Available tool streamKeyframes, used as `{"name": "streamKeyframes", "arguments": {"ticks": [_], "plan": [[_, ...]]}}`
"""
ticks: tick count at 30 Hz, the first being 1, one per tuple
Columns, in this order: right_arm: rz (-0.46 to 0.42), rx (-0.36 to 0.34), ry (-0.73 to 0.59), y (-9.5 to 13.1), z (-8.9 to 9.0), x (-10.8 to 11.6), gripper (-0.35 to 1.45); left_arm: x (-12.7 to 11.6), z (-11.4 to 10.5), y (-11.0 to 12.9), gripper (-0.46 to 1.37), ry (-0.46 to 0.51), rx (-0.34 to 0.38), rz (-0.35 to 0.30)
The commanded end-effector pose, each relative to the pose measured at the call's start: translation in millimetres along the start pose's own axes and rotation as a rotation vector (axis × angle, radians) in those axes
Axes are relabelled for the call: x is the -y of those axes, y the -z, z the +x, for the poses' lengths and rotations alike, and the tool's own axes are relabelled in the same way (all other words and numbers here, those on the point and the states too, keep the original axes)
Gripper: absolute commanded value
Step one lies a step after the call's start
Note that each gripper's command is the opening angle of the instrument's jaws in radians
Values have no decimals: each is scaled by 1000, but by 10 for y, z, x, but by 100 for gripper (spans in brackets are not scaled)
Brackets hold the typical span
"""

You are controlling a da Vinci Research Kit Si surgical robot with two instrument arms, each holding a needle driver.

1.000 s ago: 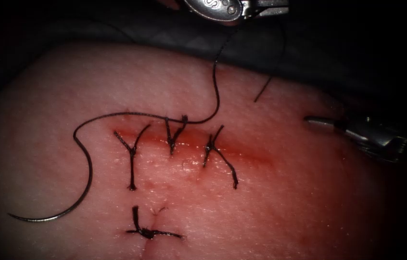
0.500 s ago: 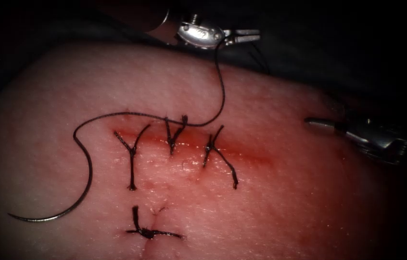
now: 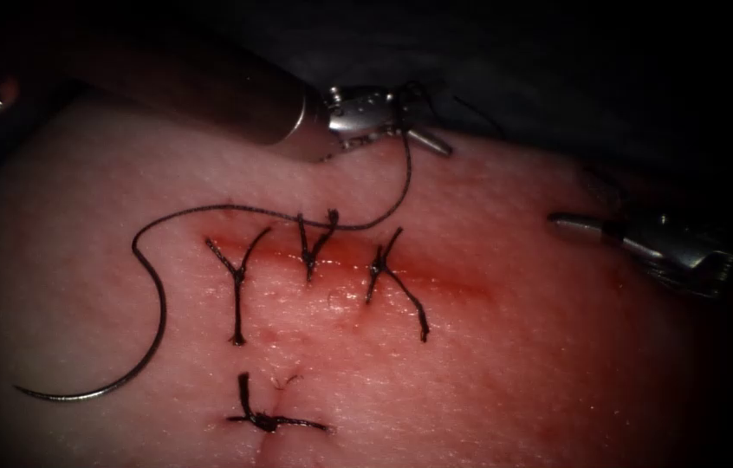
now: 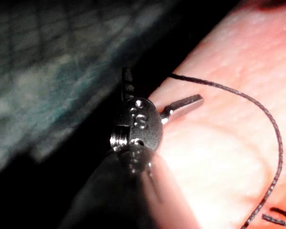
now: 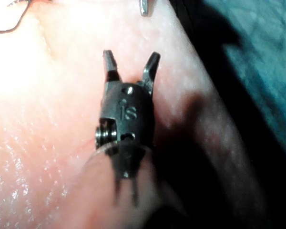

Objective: Wound Closure
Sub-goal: Set the suture down with left hand

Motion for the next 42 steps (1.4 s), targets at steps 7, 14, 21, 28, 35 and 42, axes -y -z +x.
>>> {"name": "streamKeyframes", "arguments": {"ticks": [7,14,21,28,35,42], "plan": [[-2,1,0,0,0,1,81,-4,1,24,120,-23,140,-6],[-2,1,6,0,0,3,81,-3,10,73,121,-23,227,15],[0,3,6,0,1,3,82,2,31,138,119,-7,223,26],[3,9,6,-1,1,5,82,-8,40,186,113,7,253,15],[7,9,5,0,2,6,83,-37,20,196,86,25,368,7],[6,9,4,0,4,8,83,-50,-12,196,106,158,422,-96]]}}
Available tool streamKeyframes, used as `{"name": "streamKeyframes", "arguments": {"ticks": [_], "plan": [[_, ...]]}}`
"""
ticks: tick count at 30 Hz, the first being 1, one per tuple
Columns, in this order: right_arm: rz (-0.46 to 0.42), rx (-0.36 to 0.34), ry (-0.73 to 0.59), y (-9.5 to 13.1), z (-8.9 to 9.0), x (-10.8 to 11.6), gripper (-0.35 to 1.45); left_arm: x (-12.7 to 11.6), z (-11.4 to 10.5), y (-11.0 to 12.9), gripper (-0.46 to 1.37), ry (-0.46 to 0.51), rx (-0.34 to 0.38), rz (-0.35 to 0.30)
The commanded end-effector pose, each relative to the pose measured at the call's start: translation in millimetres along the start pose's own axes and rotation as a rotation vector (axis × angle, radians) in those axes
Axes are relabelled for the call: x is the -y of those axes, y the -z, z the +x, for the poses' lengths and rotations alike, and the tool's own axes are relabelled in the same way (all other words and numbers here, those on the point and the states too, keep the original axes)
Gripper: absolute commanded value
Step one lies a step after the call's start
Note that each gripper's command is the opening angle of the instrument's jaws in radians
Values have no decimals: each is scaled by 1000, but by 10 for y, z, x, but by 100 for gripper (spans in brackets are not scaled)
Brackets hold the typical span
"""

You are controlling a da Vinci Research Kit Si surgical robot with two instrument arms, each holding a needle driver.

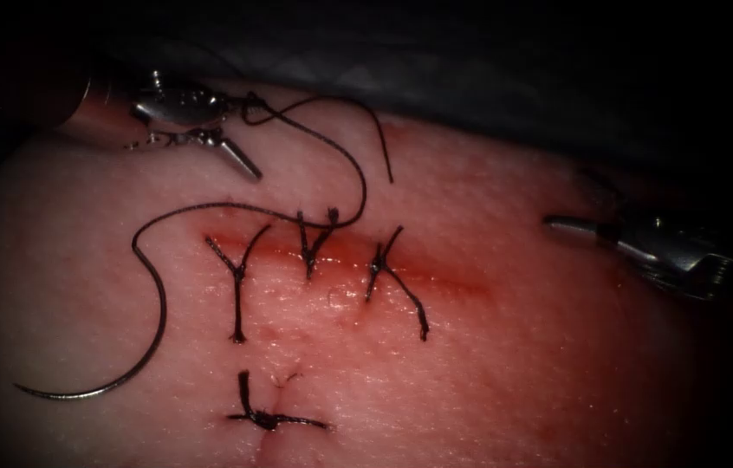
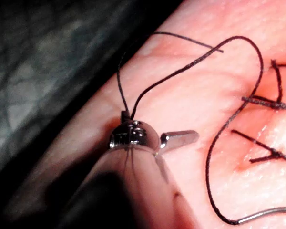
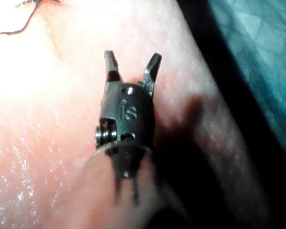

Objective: Wound Closure
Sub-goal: Set the suture down with left hand, then grasp remaining suture tail with left driver

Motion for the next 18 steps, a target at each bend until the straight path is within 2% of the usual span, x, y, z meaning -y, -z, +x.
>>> {"name": "streamKeyframes", "arguments": {"ticks": [1,5,10,14,18], "plan": [[0,0,0,0,0,0,82,-1,-3,-1,107,36,23,-25],[-1,0,-1,-1,1,2,83,-2,-22,2,107,123,120,-32],[-2,1,-2,0,2,4,82,5,-46,22,104,165,144,-43],[-2,2,-3,0,3,4,82,13,-58,50,109,158,135,27],[2,1,-3,-1,4,6,82,20,-56,81,113,144,126,100]]}}
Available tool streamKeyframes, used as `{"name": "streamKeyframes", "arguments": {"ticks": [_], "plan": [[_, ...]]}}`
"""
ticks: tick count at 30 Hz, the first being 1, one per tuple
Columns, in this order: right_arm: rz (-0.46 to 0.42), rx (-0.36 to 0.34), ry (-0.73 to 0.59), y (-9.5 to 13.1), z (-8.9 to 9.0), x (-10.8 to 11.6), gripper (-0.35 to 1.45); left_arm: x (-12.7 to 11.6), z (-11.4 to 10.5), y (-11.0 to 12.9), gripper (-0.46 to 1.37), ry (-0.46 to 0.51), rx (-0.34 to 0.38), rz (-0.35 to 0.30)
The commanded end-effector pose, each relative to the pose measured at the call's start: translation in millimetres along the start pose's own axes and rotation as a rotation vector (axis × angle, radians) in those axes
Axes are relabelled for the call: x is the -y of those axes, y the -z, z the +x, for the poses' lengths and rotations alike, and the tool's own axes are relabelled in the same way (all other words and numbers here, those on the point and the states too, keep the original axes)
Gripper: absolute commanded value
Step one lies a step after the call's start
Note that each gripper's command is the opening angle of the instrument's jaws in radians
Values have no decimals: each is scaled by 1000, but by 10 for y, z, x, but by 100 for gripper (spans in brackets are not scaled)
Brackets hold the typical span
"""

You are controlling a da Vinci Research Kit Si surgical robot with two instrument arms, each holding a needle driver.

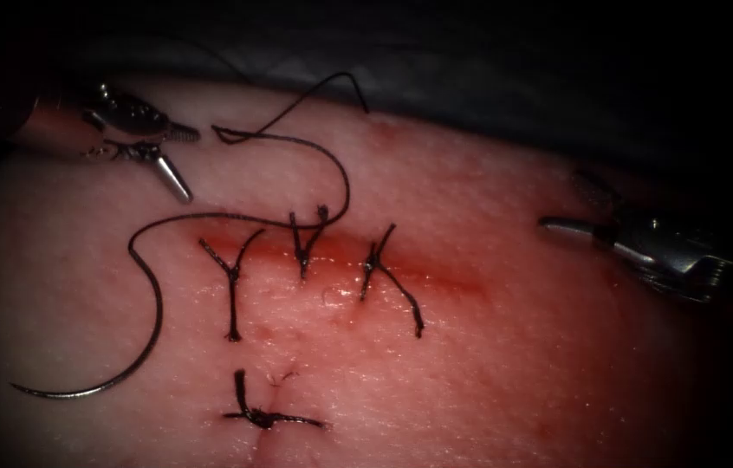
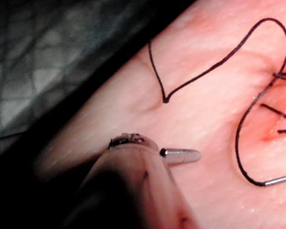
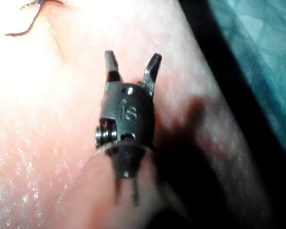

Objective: Wound Closure
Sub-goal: Grasp remaining suture tail with left driver

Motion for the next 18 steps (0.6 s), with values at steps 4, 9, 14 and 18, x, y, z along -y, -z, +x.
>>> {"name": "streamKeyframes", "arguments": {"ticks": [4,9,14,18], "plan": [[-1,0,-1,-1,0,1,82,3,11,27,114,-67,-36,77],[1,0,-2,-1,1,1,82,-5,36,50,75,-101,-62,150],[12,2,-6,0,7,-1,83,-30,65,64,65,-111,-134,157],[42,1,2,3,14,-2,84,-59,86,74,54,-144,-231,97]]}}
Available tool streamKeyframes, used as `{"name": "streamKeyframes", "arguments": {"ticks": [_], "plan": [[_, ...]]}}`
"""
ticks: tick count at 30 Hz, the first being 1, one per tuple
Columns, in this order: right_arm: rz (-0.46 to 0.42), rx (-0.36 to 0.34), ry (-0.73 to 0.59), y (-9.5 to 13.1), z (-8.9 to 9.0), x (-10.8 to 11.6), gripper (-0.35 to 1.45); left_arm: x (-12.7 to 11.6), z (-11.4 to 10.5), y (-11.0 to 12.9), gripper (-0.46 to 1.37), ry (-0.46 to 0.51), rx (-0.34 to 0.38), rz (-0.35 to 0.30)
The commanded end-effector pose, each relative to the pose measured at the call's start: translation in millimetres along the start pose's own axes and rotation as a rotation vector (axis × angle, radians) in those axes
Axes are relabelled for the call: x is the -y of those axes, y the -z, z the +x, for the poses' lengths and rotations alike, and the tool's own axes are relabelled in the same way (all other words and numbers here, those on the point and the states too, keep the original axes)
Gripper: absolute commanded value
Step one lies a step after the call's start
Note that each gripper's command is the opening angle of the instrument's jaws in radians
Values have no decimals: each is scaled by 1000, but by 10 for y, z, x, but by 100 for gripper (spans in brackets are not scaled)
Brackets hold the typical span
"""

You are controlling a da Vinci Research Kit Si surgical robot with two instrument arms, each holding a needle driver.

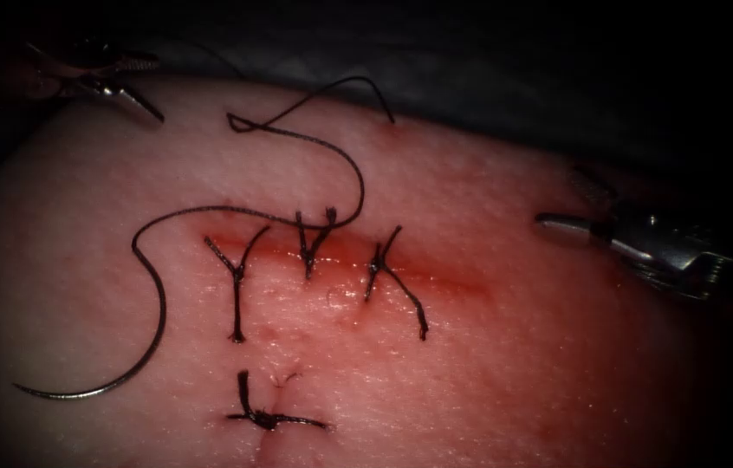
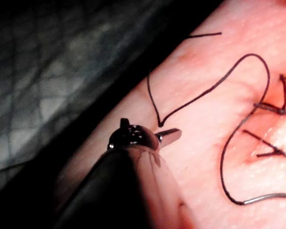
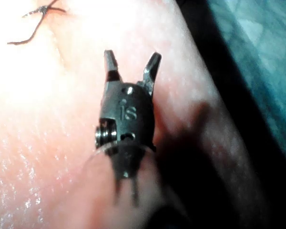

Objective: Wound Closure
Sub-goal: Grasp remaining suture tail with left driver

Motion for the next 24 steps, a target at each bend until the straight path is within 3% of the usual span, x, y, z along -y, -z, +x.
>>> {"name": "streamKeyframes", "arguments": {"ticks": [1,6,14,17,24], "plan": [[4,0,28,1,2,0,85,-9,8,3,49,-29,-38,-24],[19,-4,108,1,6,-2,100,-38,31,16,47,-116,-115,-14],[93,-16,160,-9,9,-2,100,-97,43,34,47,-309,-155,15],[132,-26,169,-10,9,0,99,-114,44,35,44,-351,-206,2],[177,-36,184,-11,11,6,97,-159,41,19,44,-400,-222,12]]}}
